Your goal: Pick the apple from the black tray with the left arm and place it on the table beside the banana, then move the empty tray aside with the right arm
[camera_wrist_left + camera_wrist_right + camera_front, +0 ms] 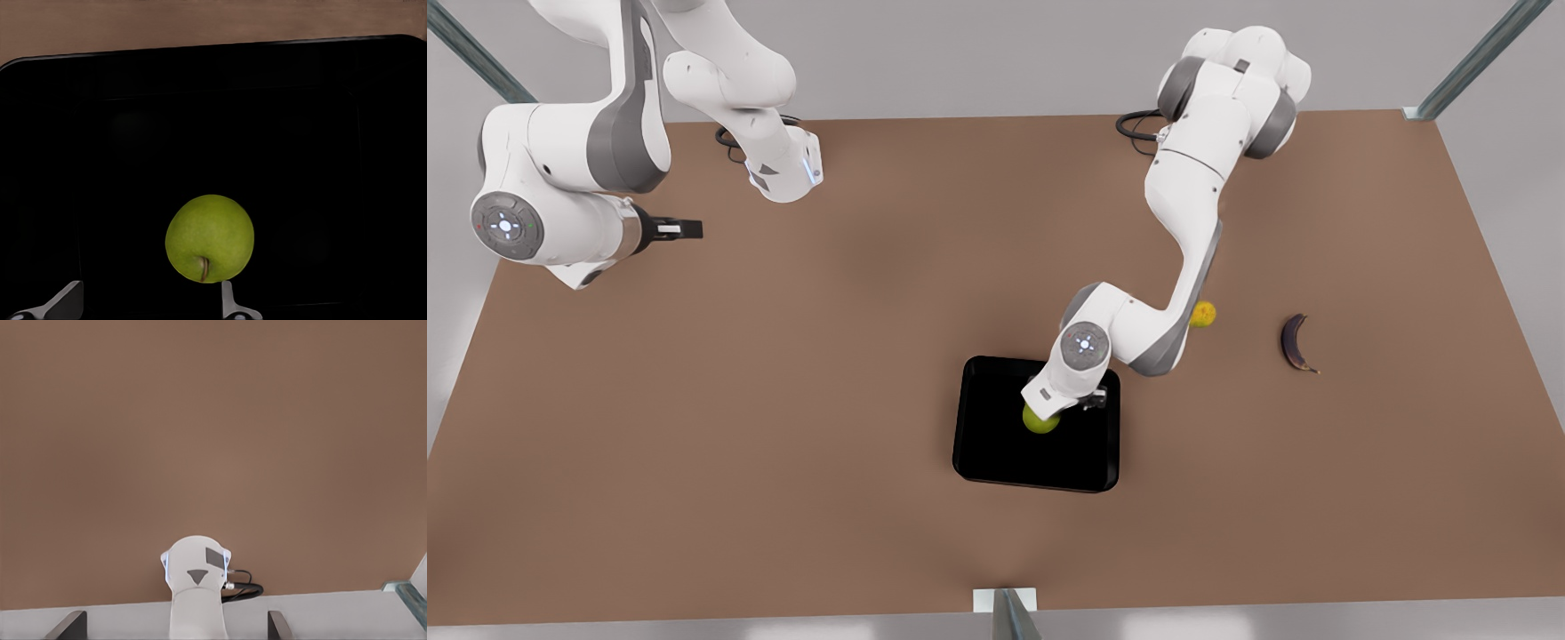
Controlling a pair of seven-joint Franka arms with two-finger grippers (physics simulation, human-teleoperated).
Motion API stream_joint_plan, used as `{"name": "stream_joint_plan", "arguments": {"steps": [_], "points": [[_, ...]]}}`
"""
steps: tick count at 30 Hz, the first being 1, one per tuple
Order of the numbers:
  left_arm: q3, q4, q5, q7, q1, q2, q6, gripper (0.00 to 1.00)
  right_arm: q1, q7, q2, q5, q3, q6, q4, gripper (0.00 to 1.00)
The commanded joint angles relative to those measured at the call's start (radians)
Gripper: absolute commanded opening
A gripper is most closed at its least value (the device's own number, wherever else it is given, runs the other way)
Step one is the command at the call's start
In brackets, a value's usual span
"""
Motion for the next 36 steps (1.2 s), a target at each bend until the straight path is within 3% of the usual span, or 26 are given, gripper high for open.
{"name": "stream_joint_plan", "arguments": {"steps": [1, 33, 35, 36], "points": [[0.0, 0.002, 0.004, -0.296, -0.007, 0.012, 0.159, 1.0, 0.009, -0.002, -0.001, 0.001, -0.002, -0.012, 0.0, 1.0], [0.008, -0.04, 0.123, -0.327, -0.043, 0.124, 0.274, 1.0, 0.009, 0.0, 0.001, -0.004, -0.002, -0.012, 0.002, 1.0], [0.009, -0.04, 0.121, -0.327, -0.041, 0.124, 0.274, 0.86, 0.009, 0.0, 0.001, -0.006, -0.002, -0.012, 0.002, 1.0], [0.009, -0.04, 0.121, -0.322, -0.038, 0.124, 0.276, 0.85, 0.009, 0.0, 0.001, -0.006, -0.002, -0.012, 0.002, 1.0]]}}
